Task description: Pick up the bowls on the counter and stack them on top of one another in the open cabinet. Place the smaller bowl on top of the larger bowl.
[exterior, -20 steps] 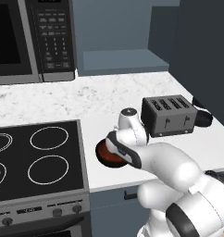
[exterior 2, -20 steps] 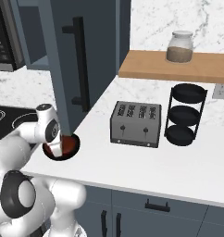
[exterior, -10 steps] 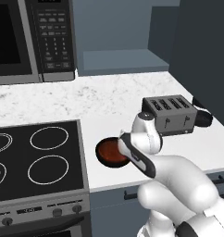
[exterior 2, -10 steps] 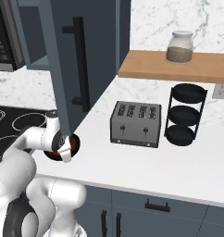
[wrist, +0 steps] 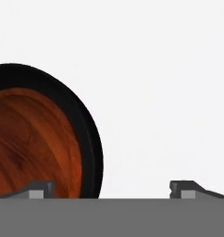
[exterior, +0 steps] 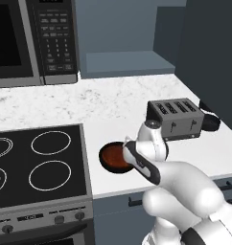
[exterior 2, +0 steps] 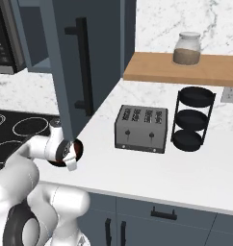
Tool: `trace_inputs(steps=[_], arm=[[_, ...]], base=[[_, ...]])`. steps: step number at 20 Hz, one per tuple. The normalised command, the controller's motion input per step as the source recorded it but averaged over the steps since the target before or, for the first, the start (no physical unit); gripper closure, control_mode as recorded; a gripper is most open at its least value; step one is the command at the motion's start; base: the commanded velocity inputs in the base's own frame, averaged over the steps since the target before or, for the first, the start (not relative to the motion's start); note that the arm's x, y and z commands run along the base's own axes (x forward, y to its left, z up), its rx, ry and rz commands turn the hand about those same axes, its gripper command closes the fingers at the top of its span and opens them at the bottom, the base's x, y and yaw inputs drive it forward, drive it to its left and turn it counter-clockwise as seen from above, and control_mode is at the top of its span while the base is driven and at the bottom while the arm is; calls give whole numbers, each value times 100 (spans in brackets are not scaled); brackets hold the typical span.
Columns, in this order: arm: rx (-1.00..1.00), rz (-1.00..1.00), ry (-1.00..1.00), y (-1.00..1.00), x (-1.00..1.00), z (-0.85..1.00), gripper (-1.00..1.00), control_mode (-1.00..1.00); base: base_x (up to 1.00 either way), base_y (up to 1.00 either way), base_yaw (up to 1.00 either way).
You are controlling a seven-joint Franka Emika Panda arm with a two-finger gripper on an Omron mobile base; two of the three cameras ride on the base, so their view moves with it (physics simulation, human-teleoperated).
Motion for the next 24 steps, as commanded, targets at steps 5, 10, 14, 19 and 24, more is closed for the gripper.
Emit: trace_inputs(steps=[5,10,14,19,24], arm=[[0,0,0,0,41,-24,-100,-100],[-1,0,5,27,11,-42,-100,-100],[-2,0,6,43,10,-39,100,-100],[-1,0,3,28,4,-16,100,-100],[0,-2,-3,7,-32,17,100,-100]], base=[[0,0,0],[0,0,0],[0,0,0],[0,0,0],[0,0,0]])
